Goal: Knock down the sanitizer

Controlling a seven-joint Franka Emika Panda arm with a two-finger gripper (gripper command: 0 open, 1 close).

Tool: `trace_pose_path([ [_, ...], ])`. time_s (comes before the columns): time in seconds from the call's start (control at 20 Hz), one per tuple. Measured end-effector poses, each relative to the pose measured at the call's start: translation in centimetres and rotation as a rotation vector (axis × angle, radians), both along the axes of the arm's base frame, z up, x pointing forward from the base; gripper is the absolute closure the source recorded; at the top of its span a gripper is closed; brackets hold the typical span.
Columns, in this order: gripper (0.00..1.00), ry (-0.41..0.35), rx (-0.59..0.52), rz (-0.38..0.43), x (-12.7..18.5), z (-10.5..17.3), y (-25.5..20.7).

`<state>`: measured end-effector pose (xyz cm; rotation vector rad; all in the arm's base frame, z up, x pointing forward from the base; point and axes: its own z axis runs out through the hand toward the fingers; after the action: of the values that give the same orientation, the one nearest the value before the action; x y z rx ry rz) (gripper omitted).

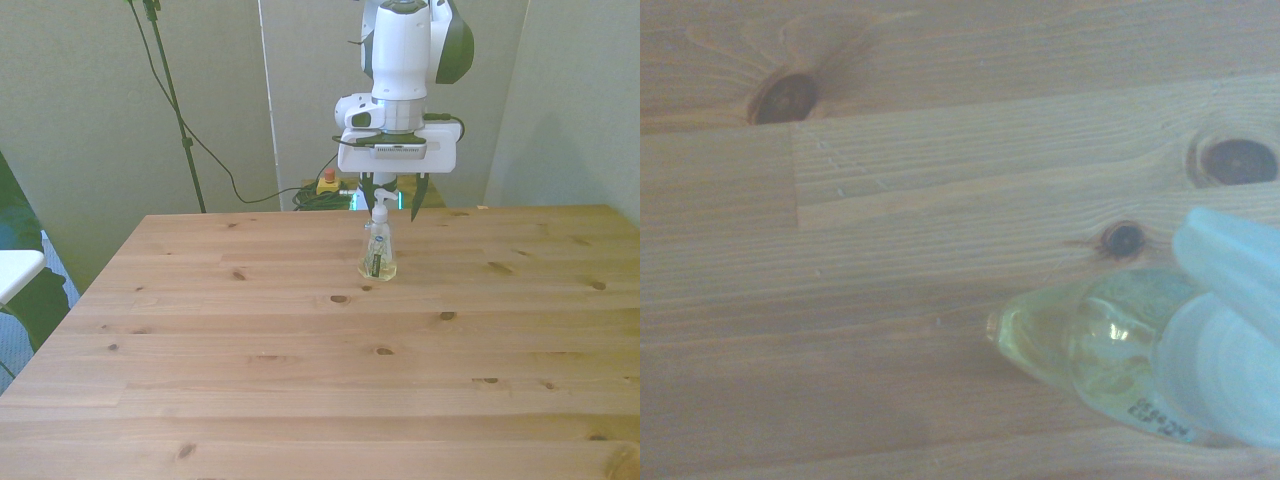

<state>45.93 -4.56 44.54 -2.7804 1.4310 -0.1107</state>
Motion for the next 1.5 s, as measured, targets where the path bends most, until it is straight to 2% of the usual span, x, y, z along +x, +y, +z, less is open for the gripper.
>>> trace_pose_path([
  [0.65,1.0,0.03,0.0,-0.027,1.4,-1.8,-0.4],
  [1.2,1.0,-0.018,0.005,-0.119,7.2,-1.8,-3.2],
  [1.5,1.0,-0.017,0.006,-0.075,7.2,-1.6,-0.8],
])
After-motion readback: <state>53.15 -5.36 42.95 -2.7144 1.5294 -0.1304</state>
